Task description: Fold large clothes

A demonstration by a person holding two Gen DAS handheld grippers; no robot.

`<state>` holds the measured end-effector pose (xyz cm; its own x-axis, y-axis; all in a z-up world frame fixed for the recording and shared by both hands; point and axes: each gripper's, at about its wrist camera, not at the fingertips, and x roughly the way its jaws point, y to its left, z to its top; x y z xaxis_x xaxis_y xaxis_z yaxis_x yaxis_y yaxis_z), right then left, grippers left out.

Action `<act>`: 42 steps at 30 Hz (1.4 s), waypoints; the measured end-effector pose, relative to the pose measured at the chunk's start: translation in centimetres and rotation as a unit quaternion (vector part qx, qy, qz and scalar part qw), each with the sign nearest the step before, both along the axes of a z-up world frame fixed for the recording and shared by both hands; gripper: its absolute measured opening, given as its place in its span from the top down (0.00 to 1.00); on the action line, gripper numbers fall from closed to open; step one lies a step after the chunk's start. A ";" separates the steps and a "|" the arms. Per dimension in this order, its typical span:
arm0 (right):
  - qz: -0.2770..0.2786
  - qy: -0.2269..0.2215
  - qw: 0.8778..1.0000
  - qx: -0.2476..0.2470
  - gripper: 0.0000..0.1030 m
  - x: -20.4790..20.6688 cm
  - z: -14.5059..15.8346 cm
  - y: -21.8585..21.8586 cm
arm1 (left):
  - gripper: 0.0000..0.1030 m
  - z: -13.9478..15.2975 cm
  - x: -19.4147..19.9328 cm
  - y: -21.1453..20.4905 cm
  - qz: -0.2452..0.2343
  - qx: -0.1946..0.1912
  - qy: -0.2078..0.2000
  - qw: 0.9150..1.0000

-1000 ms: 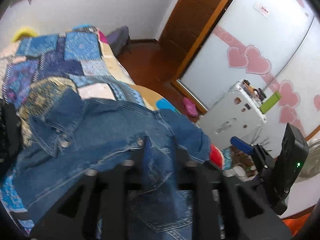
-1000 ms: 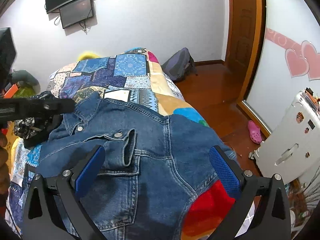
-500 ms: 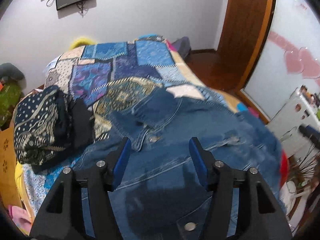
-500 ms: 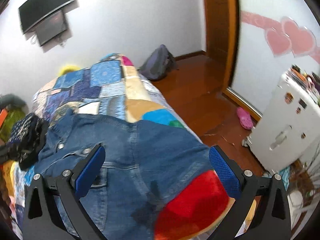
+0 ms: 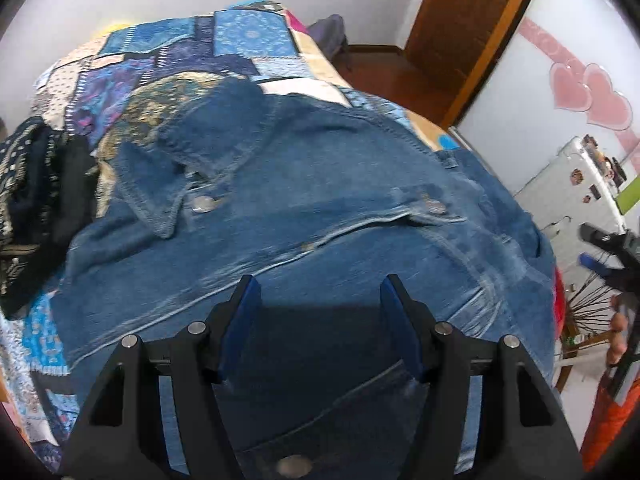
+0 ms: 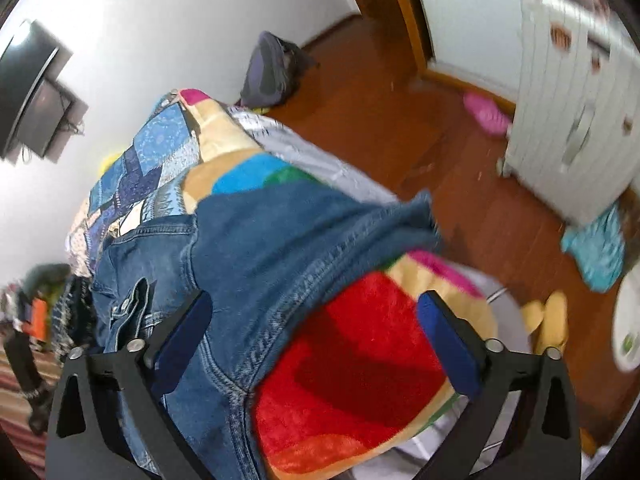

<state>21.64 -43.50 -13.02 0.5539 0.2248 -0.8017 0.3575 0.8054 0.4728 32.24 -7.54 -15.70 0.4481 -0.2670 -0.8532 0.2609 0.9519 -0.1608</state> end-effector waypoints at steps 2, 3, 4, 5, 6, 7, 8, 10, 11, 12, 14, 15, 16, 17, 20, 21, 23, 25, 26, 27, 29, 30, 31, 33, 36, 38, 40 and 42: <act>-0.003 0.013 0.999 0.032 0.12 0.5 -1.2 -0.5 | 0.35 -0.2 0.3 -0.7 -0.003 -0.008 0.007 1.000; -0.004 0.020 0.998 0.060 0.13 0.9 -2.1 -0.9 | 0.33 -0.3 0.5 -0.9 -0.002 -0.012 0.011 1.000; -0.004 0.025 0.996 0.080 0.15 1.1 -2.6 -1.1 | 0.30 -0.4 0.6 -1.0 0.001 -0.014 0.012 1.000; -0.005 0.031 0.994 0.100 0.16 1.5 -3.2 -1.4 | 0.29 -0.6 0.8 -1.0 0.005 -0.017 0.013 1.000; -0.012 0.033 0.994 0.105 0.17 1.7 -3.5 -1.7 | 0.27 -0.7 0.9 -0.9 0.008 -0.019 0.014 1.000; -0.016 0.034 0.994 0.104 0.18 2.0 -3.6 -1.8 | 0.26 -0.7 1.0 -0.9 0.009 -0.020 0.015 1.000; -0.018 0.034 0.994 0.105 0.22 2.4 -3.8 -2.0 | 0.25 -0.7 1.0 -0.8 0.010 -0.020 0.014 1.000; -0.026 0.044 0.993 0.110 0.27 3.2 -4.4 -2.3 | 0.24 -0.7 0.9 -0.9 0.010 -0.018 0.012 1.000; -0.025 0.049 0.992 0.112 0.31 3.7 -4.7 -2.4 | 0.23 -0.7 0.9 -0.9 0.010 -0.017 0.012 1.000; -0.025 0.051 0.993 0.108 0.37 4.2 -5.0 -2.5 | 0.22 -0.7 0.9 -0.9 0.012 -0.017 0.012 1.000; -0.034 0.060 0.993 0.100 0.41 5.0 -5.5 -2.7 | 0.22 -0.7 1.0 -0.7 0.013 -0.019 0.014 1.000; -0.040 0.062 0.992 0.103 0.44 5.3 -5.5 -2.9 | 0.22 -0.7 1.0 -0.7 0.014 -0.020 0.014 1.000; -0.044 0.063 0.992 0.102 0.47 5.4 -5.5 -3.0 | 0.22 -0.6 0.9 -0.6 0.016 -0.020 0.014 1.000; -0.046 0.066 0.992 0.099 0.54 5.7 -5.3 -3.1 | 0.22 -0.5 0.8 -0.5 0.018 -0.019 0.014 1.000; -0.049 0.071 0.993 0.084 0.73 6.1 -4.6 -3.0 | 0.22 -0.1 0.4 0.1 0.023 -0.019 0.010 0.999; -0.048 0.071 0.993 0.079 0.79 6.2 -4.2 -2.9 | 0.22 0.1 0.3 0.3 0.025 -0.020 0.008 0.999; -0.051 0.063 0.994 0.069 0.82 6.0 -3.4 -2.6 | 0.22 0.6 -0.1 0.8 0.031 -0.022 0.000 0.999; -0.048 0.055 0.995 0.066 0.83 5.9 -2.4 -2.3 | 0.22 1.4 -0.6 1.3 0.038 -0.018 -0.013 0.999; -0.043 0.045 0.995 0.073 0.84 5.8 -1.7 -2.1 | 0.22 1.7 -0.8 1.6 0.040 -0.014 -0.020 0.999; -0.037 0.033 0.995 0.081 0.85 5.6 -0.9 -1.8 | 0.22 2.0 -1.1 1.8 0.040 -0.011 -0.027 0.999; -0.012 -0.003 0.995 0.097 0.87 5.2 1.5 -0.9 | 0.22 2.8 -1.6 2.1 0.044 0.000 -0.041 0.998; 0.003 -0.022 0.995 0.101 0.87 5.2 2.9 -0.1 | 0.22 3.1 -1.8 2.3 0.045 0.004 -0.048 0.998; 0.017 -0.037 0.994 0.097 0.87 5.1 4.1 0.7 | 0.22 3.5 -2.1 2.5 0.046 0.006 -0.056 0.997; 0.056 -0.076 0.993 0.076 0.87 4.9 7.3 3.3 | 0.22 4.3 -2.7 2.9 0.050 0.006 -0.070 0.996; 0.115 -0.104 0.986 0.058 0.87 4.5 9.9 7.4 | 0.20 5.4 -3.5 3.6 0.056 0.003 -0.088 0.995; 0.159 -0.111 0.979 0.065 0.88 4.2 10.4 10.0 | 0.17 6.0 -4.1 3.9 0.057 0.002 -0.100 0.993; 0.196 -0.111 0.973 0.055 0.88 3.7 10.2 12.7 | 0.15 6.6 -4.8 4.5 0.058 -0.001 -0.111 0.992; 0.215 -0.101 0.971 0.028 0.88 3.5 9.2 14.6 | 0.15 6.9 -5.3 5.0 0.061 -0.004 -0.114 0.992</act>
<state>25.12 -28.88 -3.82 0.5442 0.5103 -0.6659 -0.1113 0.8306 0.5456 26.99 -2.54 -8.78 0.6588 -0.2057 -0.7237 0.1751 0.9774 -0.1184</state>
